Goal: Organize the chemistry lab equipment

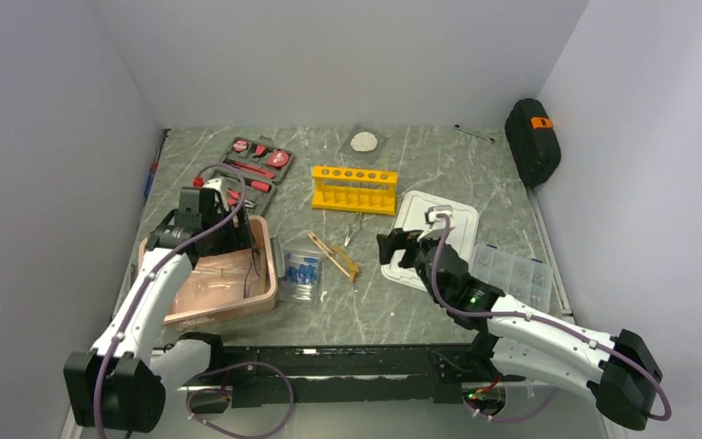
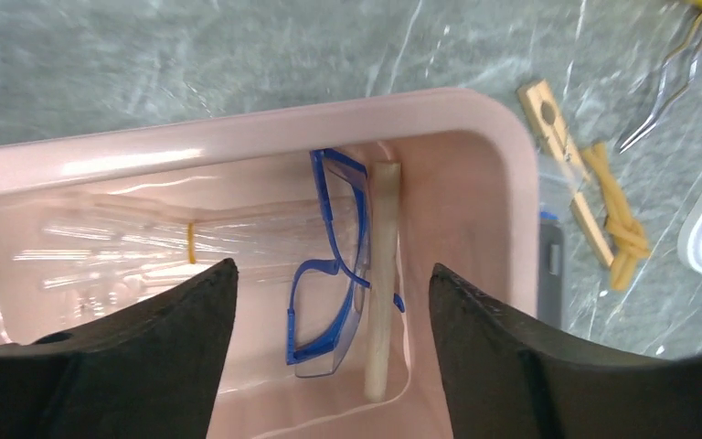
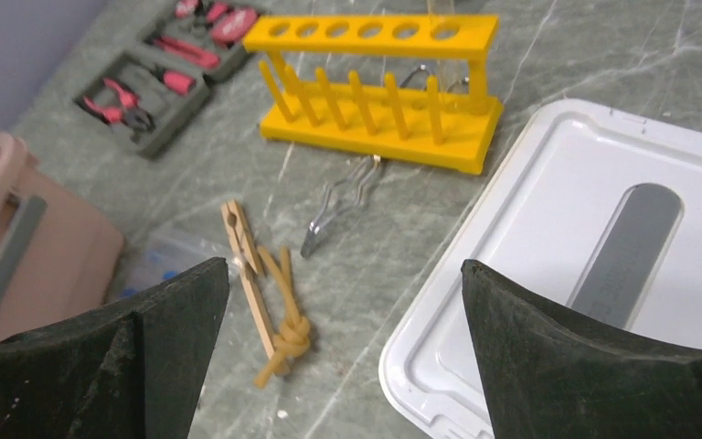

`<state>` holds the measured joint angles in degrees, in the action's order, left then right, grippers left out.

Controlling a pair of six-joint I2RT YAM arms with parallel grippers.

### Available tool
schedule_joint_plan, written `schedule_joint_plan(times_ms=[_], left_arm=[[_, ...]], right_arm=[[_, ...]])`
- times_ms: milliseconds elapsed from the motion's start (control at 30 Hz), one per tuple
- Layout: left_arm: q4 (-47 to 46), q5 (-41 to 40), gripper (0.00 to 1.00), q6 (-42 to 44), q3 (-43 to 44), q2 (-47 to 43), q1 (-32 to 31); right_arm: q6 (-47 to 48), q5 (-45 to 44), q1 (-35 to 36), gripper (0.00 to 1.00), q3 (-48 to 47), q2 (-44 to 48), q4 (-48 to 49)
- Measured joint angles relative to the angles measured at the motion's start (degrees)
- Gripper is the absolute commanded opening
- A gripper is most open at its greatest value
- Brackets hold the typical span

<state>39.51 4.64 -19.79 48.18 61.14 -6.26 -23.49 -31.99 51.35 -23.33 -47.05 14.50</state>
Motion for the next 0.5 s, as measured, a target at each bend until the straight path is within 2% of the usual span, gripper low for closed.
schedule_joint_plan(times_ms=[133,200,400,500], left_arm=[[1.6,-2.3,0.96,1.0,2.7,-5.3,0.0],[1.6,-2.8,0.99,1.7,3.3,-8.2,0.0],[0.3,-5.5,0.99,5.5,8.0,-12.0,-0.2],[-2.2,-6.8,0.99,6.7,10.8,-10.8,-0.2]], right_arm=[[0.8,3.1,0.0,0.97,-2.1,-3.9,-4.4],[0.8,4.4,0.0,0.93,-4.0,-6.4,-6.9],[0.4,8.3,0.0,0.77,-11.0,-16.5,-12.5],[-0.8,10.2,0.0,0.74,-14.8,-22.8,-15.3]])
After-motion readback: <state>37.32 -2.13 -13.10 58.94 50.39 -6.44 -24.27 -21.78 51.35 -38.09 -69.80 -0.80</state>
